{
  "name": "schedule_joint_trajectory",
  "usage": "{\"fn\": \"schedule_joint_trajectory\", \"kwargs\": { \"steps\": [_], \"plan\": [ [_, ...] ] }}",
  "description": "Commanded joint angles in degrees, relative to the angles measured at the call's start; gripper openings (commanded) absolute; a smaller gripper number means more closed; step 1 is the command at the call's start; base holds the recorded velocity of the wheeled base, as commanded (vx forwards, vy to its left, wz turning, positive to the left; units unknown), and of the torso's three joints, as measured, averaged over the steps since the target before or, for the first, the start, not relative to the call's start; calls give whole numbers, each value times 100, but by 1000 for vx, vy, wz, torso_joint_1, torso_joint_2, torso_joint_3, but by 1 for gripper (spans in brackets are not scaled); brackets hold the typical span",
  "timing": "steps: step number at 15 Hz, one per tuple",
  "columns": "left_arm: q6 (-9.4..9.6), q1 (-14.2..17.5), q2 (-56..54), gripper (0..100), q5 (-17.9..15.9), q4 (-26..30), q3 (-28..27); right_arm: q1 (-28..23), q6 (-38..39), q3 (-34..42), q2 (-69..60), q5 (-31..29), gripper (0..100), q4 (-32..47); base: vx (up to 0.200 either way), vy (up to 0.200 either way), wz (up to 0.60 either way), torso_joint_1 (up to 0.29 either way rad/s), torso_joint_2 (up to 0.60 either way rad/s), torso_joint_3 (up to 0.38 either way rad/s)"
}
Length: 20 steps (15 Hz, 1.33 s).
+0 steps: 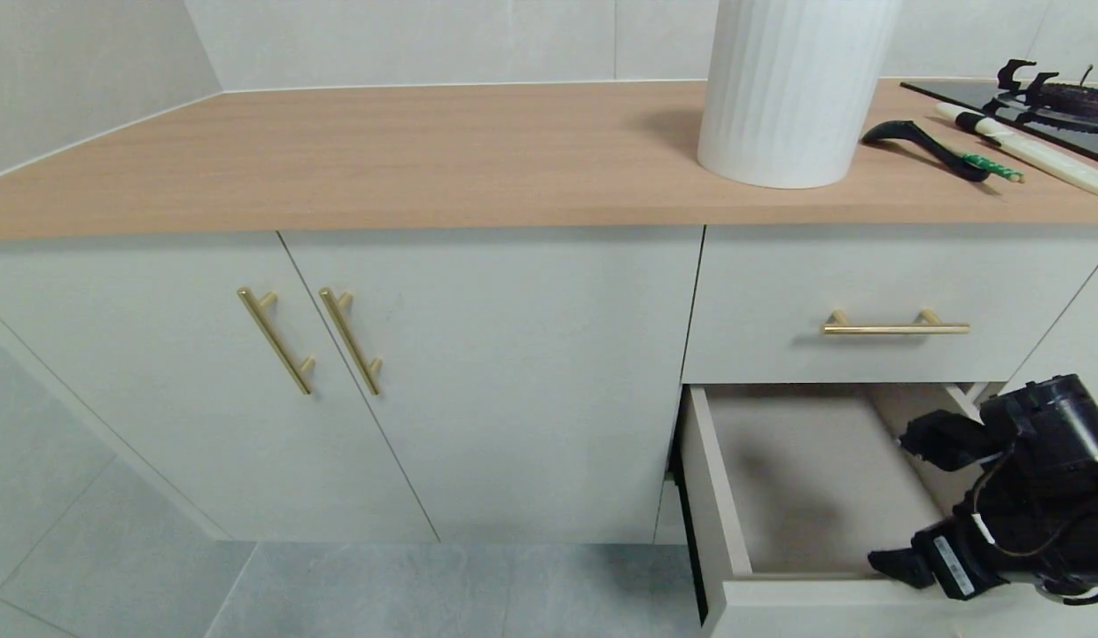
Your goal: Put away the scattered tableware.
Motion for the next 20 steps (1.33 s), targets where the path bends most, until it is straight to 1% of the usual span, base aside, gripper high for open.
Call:
{"fn": "schedule_joint_trajectory", "kwargs": {
  "steps": [1, 3, 4, 5, 6, 8, 11, 12, 14, 15, 16, 18, 20],
  "plan": [
    [-1, 2, 7, 100, 1, -1, 0, 11, -222, -75, -358, 25, 100, 481, 0, 0, 0, 0, 0, 0],
    [-1, 2, 7, 100, 1, -1, 0, 20, -512, -75, -464, 33, 100, 1123, 0, 0, 0, 0, 0, 0],
    [-1, 2, 7, 100, 1, -1, 0, 82, -538, -92, -481, 33, 100, 1272, 0, 0, 0, 0, 0, 0],
    [-1, 2, 7, 100, 1, -1, 0, 90, -547, -92, -481, 33, 100, 1281, 0, 0, 0, 0, 0, 0],
    [-1, 2, 7, 100, 1, -1, 0, 178, -565, -83, -517, 25, 100, 1474, 0, 0, 0, 0, 0, 0],
    [-1, 2, 7, 100, 1, -1, 0, 178, -556, -119, -525, 33, 100, 1492, 0, 0, 0, 0, 0, 0],
    [-1, 2, 7, 100, 1, -1, 0, 125, -450, -312, -552, 16, 100, 1360, 0, 0, 0, 0, 0, 0],
    [-1, 2, 7, 100, 1, -1, 0, 82, -213, -426, -710, 33, 100, 1193, 0, 0, 0, 0, 0, 0],
    [-1, 2, 7, 100, 1, -1, 0, 90, 613, -716, -1070, 95, 100, 754, 0, 0, 0, 0, 0, 0],
    [-1, 2, 7, 100, 1, -1, 0, 90, 991, -839, -1237, 121, 100, 683, 0, 0, 0, 0, 0, 0],
    [-1, 2, 7, 100, 1, -1, 0, 82, 1105, -874, -1387, 130, 100, 666, 0, 0, 0, 0, 0, 0],
    [-1, 2, 7, 100, 1, -1, 0, 73, 1088, -892, -1686, 174, 100, 648, 0, 0, 0, 0, 0, 0],
    [-1, 2, 7, 100, 1, -1, 0, 73, 1088, -857, -1747, 174, 100, 428, 0, 0, 0, 0, 0, 0]
  ]
}}
